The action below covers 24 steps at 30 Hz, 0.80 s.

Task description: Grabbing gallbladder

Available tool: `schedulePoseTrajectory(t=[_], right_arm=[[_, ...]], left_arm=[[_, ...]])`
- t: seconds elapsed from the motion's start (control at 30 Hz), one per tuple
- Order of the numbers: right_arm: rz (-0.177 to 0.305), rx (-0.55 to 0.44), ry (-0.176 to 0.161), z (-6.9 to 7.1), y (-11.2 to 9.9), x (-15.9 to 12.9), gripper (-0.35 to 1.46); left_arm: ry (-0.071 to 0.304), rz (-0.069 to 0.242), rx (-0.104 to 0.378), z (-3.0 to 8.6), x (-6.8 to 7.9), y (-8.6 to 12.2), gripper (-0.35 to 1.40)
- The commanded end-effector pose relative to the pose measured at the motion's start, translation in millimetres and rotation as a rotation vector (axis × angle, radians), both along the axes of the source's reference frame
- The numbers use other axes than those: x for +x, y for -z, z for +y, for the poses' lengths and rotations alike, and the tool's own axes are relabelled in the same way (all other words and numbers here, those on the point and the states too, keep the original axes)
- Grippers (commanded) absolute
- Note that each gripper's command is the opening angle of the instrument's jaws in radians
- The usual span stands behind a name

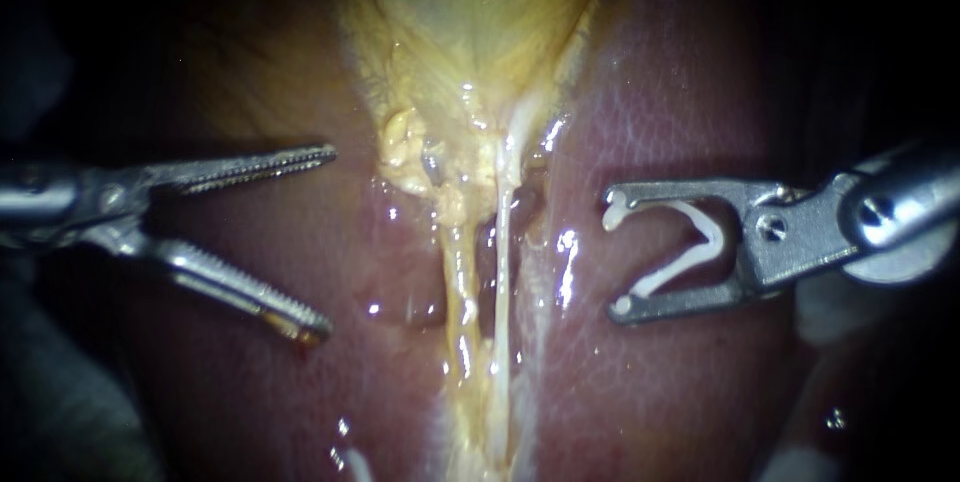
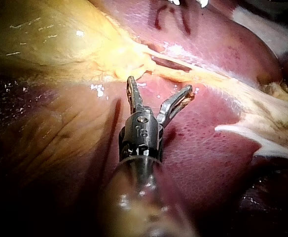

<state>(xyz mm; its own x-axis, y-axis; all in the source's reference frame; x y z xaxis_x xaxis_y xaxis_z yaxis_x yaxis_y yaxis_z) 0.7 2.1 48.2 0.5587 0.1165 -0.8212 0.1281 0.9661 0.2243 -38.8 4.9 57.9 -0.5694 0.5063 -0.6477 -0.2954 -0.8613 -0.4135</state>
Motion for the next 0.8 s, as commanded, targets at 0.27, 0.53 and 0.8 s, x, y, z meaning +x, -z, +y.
schedulePoseTrajectory(t=[0.27,0.53,0.8], right_arm=[[0.0,0.0,-0.001,0.0,0.0,0.1,0.49],[0.0,0.0,-0.001,0.0,0.0,0.1,0.5],[0.0,0.0,-0.001,0.0,0.0,0.1,0.5]], left_arm=[[0.012,0.0,0.016,0.6,-0.1,0.1,0.99],[0.019,-0.002,0.036,5.5,-0.9,0.0,0.88],[0.037,0.009,0.036,8.8,-3.6,-2.5,0.67]])
